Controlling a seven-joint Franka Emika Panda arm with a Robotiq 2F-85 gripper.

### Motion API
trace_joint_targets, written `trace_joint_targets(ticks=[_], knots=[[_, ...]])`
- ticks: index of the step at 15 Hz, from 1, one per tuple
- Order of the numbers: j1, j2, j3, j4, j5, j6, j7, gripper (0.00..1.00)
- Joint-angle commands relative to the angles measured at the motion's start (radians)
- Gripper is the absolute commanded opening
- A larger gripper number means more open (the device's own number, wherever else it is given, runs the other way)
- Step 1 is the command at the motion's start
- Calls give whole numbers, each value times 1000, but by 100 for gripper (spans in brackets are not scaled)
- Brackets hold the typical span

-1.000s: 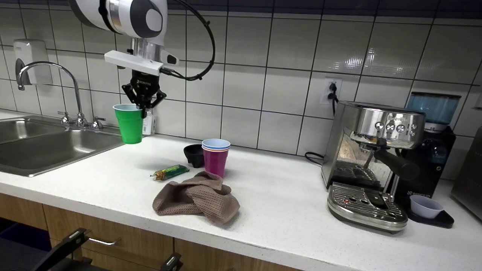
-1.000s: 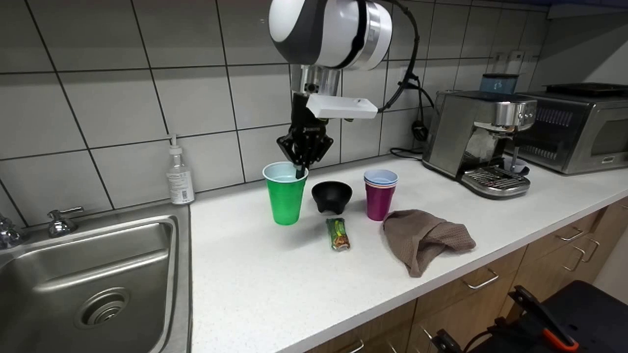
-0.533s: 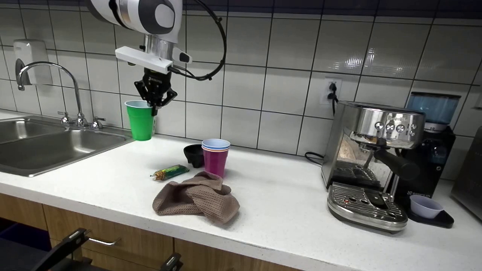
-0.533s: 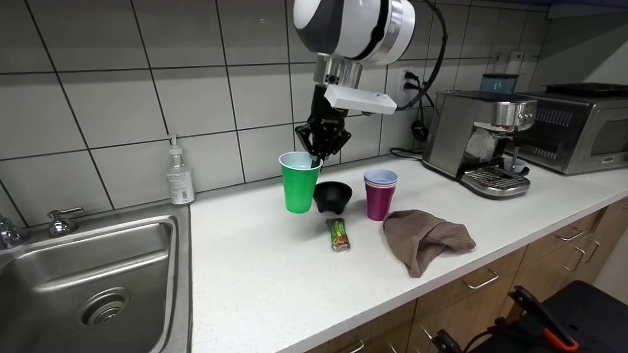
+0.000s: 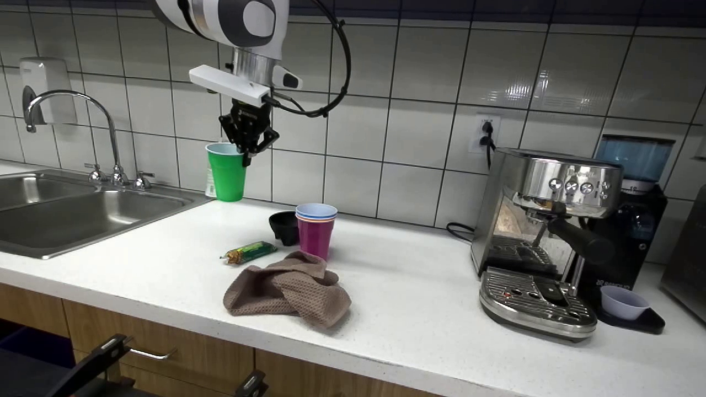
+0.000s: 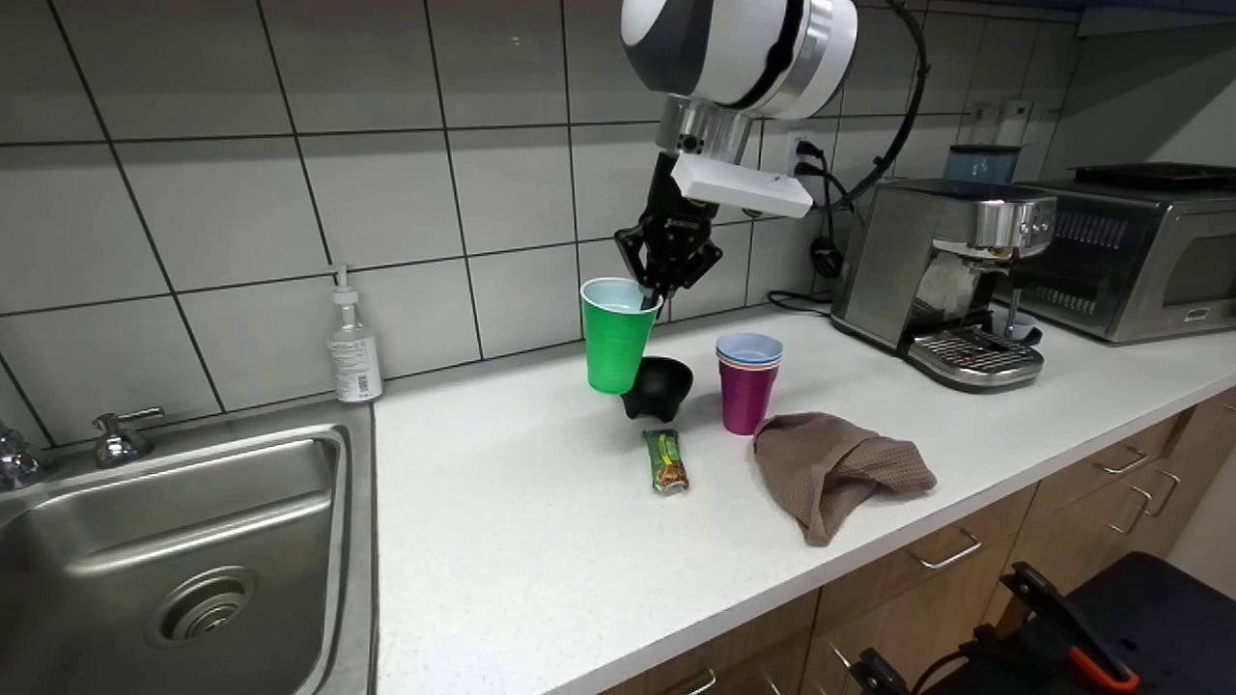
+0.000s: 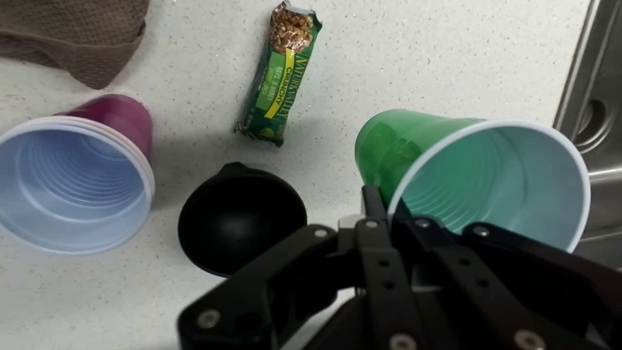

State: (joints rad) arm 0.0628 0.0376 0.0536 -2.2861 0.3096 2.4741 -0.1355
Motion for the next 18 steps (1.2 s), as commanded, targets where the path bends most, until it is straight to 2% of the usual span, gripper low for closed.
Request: trace_joint_targets(ticks=[1, 5, 13, 18], knots=[[-13, -65, -8, -54, 7, 36, 27, 1], [-21, -97, -31, -89, -24, 57, 64, 1], [-66, -168, -71, -135, -205, 35, 181, 1], [-82, -207, -80, -149, -238, 26, 196, 1]])
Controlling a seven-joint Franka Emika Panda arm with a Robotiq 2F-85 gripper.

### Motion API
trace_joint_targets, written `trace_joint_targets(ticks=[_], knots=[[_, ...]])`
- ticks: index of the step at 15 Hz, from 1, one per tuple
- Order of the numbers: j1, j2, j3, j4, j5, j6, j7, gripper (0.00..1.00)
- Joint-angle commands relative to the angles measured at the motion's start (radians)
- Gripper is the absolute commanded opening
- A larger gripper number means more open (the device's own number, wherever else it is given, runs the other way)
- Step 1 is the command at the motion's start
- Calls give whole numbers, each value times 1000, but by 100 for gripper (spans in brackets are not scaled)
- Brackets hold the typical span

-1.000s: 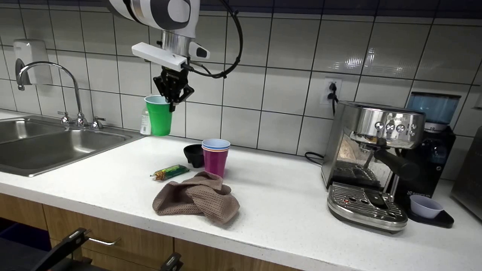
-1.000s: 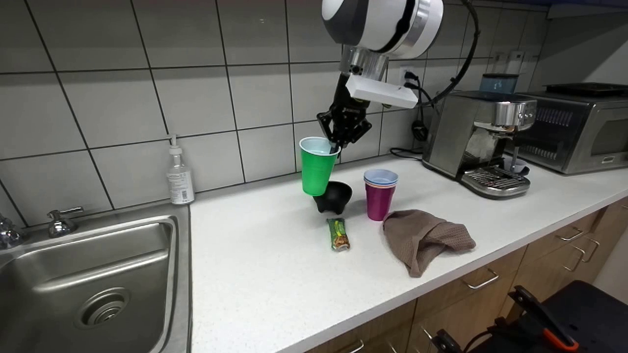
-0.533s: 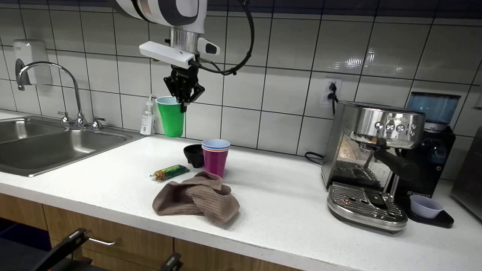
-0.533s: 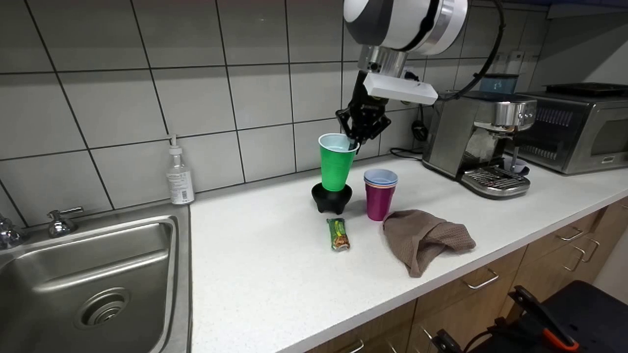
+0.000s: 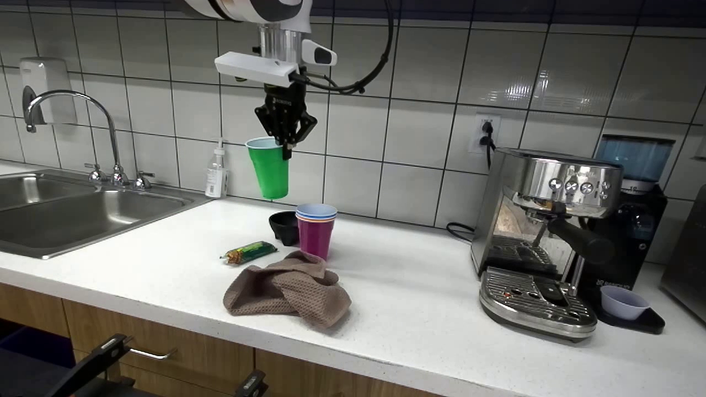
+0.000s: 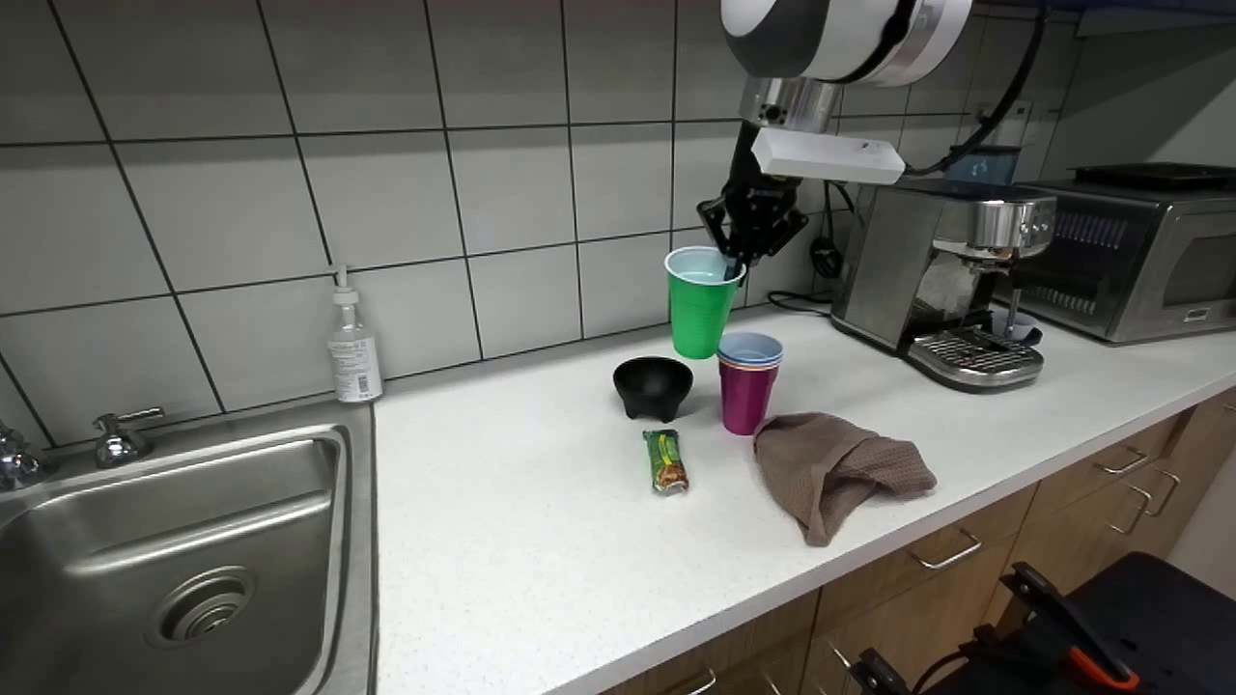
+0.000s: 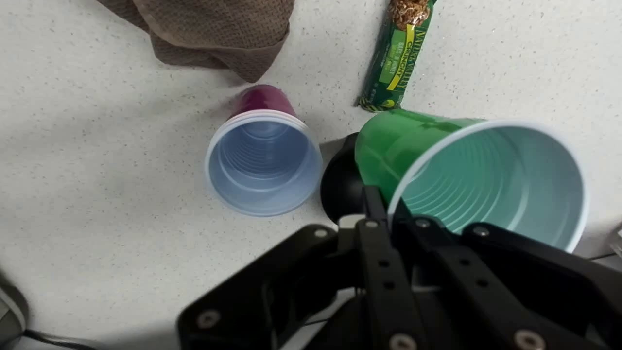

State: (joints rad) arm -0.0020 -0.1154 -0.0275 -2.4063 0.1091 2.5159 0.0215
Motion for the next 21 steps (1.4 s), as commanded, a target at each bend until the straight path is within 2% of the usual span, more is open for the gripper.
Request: trace_joint_targets(ticks=[1, 13, 21], knots=[[-22, -59, -1, -33, -41, -14, 42, 1], [-84, -77, -42, -64, -83, -12, 66, 1], [-97, -48, -57, -37, -79, -6, 64, 1]])
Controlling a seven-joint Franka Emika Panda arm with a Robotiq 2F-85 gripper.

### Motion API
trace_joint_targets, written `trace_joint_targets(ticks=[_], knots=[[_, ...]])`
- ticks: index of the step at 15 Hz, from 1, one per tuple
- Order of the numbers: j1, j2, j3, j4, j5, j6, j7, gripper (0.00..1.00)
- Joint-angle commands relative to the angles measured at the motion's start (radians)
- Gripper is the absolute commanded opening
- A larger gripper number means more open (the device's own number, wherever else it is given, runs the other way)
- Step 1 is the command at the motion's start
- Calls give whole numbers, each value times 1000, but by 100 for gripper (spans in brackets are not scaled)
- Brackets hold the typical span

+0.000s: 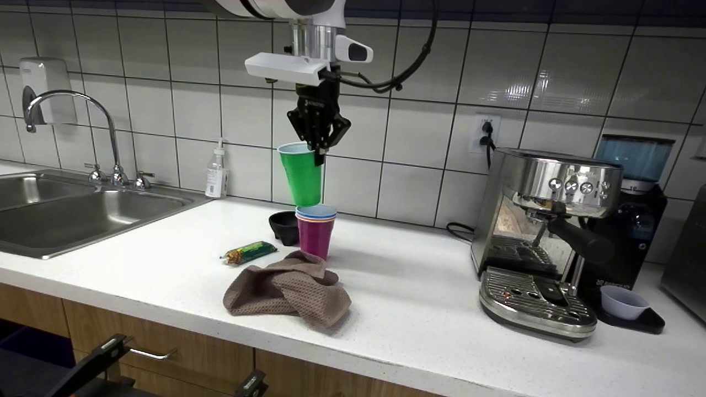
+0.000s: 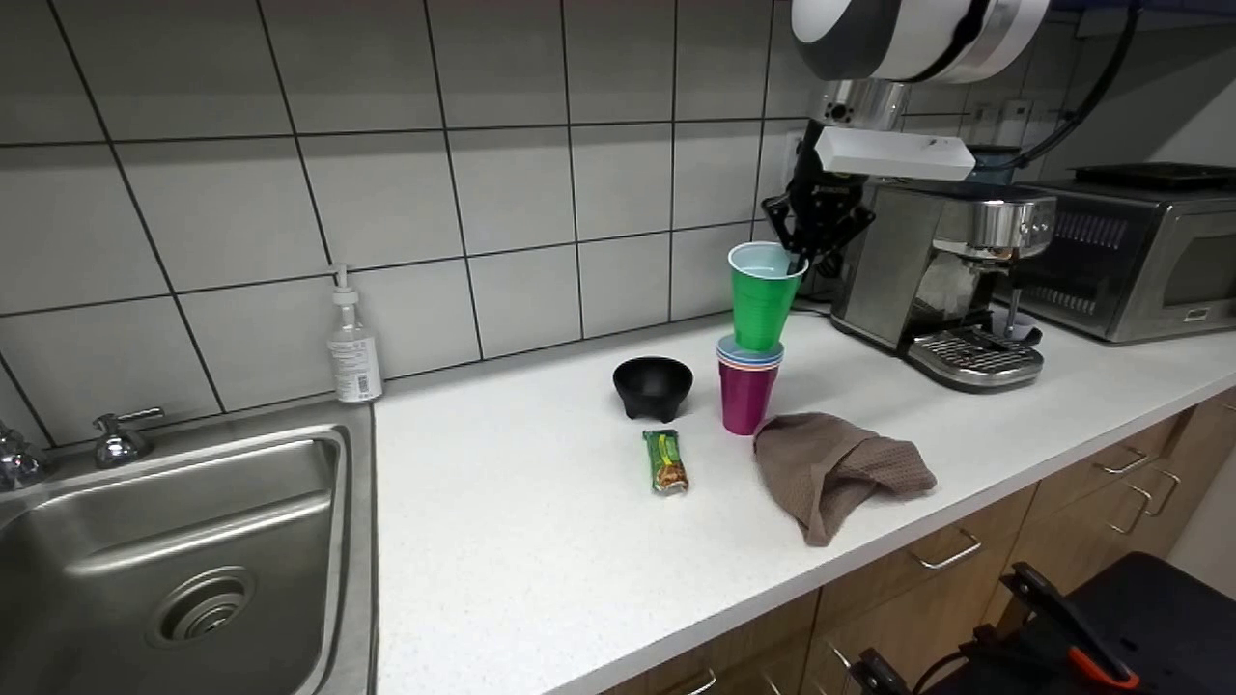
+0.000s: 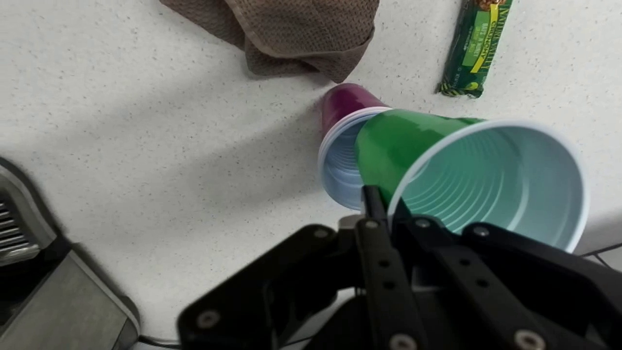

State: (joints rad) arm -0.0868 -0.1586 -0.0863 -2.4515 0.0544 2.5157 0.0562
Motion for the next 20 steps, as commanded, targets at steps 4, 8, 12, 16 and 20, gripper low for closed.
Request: trace_joint_targets(ticks=[4, 8, 12, 16, 20], knots=[[-13, 11, -2, 22, -24, 1, 27, 1], [-12, 37, -3, 43, -24, 8, 26, 1], [-12, 64, -5, 62, -24, 13, 26, 1], [-11, 87, -9, 77, -24, 21, 25, 1], [-7, 103, -12, 83, -10, 34, 10, 1]])
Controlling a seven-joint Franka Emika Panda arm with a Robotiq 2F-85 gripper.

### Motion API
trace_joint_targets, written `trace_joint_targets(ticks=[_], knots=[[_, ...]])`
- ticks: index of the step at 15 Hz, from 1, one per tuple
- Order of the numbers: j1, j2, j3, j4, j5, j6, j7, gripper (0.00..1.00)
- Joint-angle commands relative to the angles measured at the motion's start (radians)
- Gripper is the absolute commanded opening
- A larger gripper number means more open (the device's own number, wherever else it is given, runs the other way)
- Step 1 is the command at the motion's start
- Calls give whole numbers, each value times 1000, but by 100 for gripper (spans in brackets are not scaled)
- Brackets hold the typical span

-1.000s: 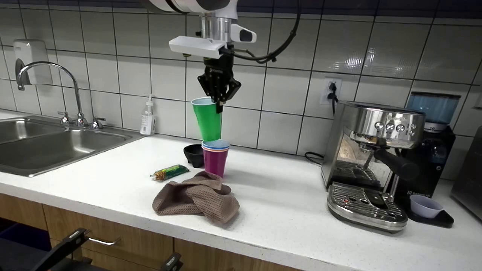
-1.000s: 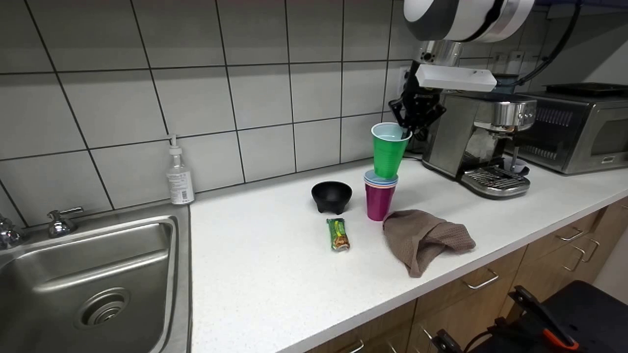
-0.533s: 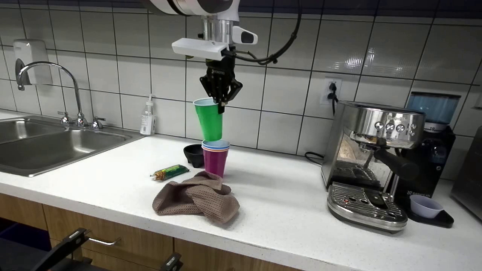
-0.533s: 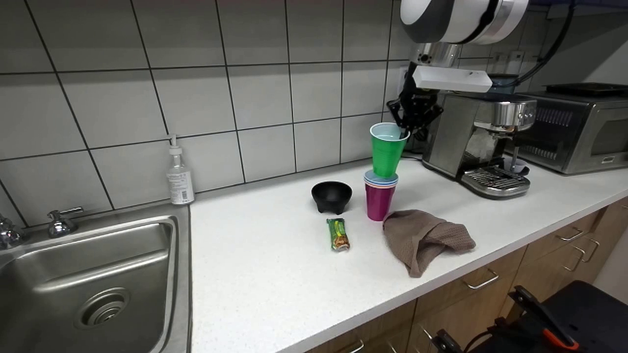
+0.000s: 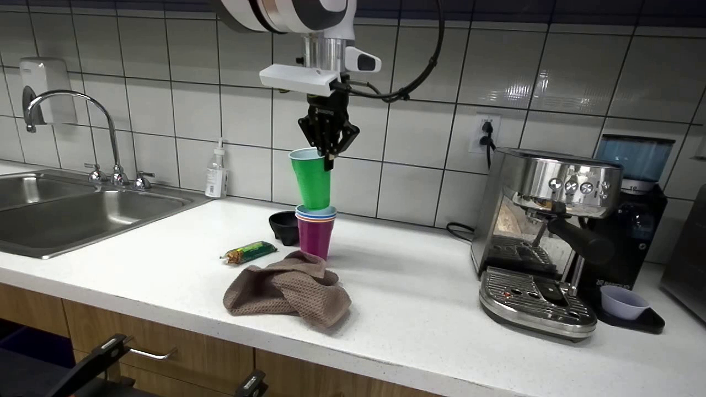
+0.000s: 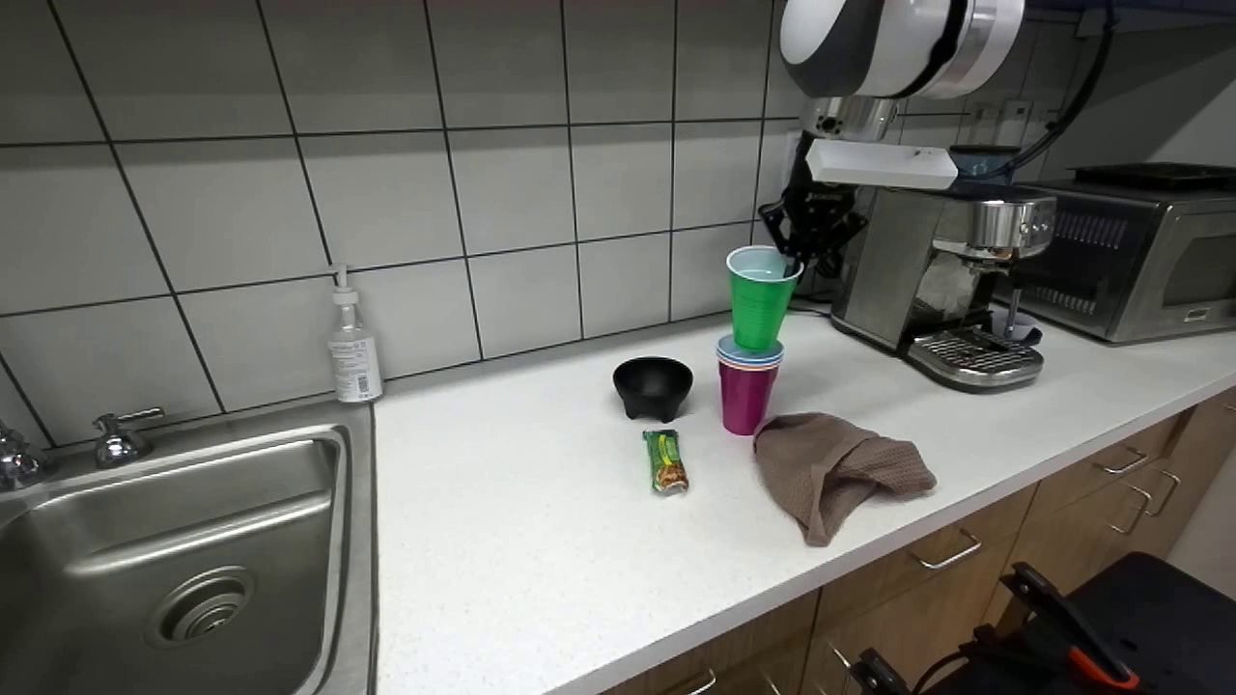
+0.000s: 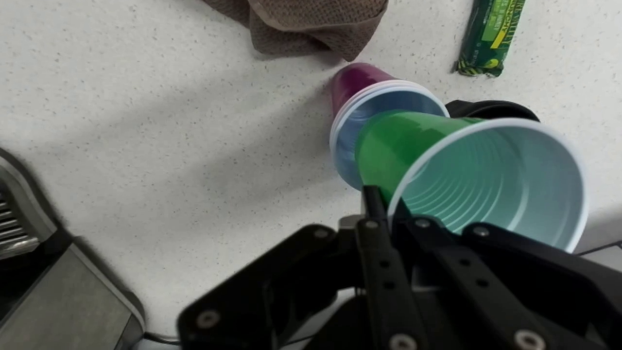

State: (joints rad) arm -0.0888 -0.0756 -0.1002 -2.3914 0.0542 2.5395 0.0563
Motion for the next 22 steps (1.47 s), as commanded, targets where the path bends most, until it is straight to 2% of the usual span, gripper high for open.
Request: trace_joint_targets(ticks=[1, 13, 22], knots=[[-5, 23, 2, 23, -6, 13, 8, 1], [-4, 82, -1, 11, 32, 71, 0, 1], [-7, 134, 0, 19, 105, 102, -8, 1]])
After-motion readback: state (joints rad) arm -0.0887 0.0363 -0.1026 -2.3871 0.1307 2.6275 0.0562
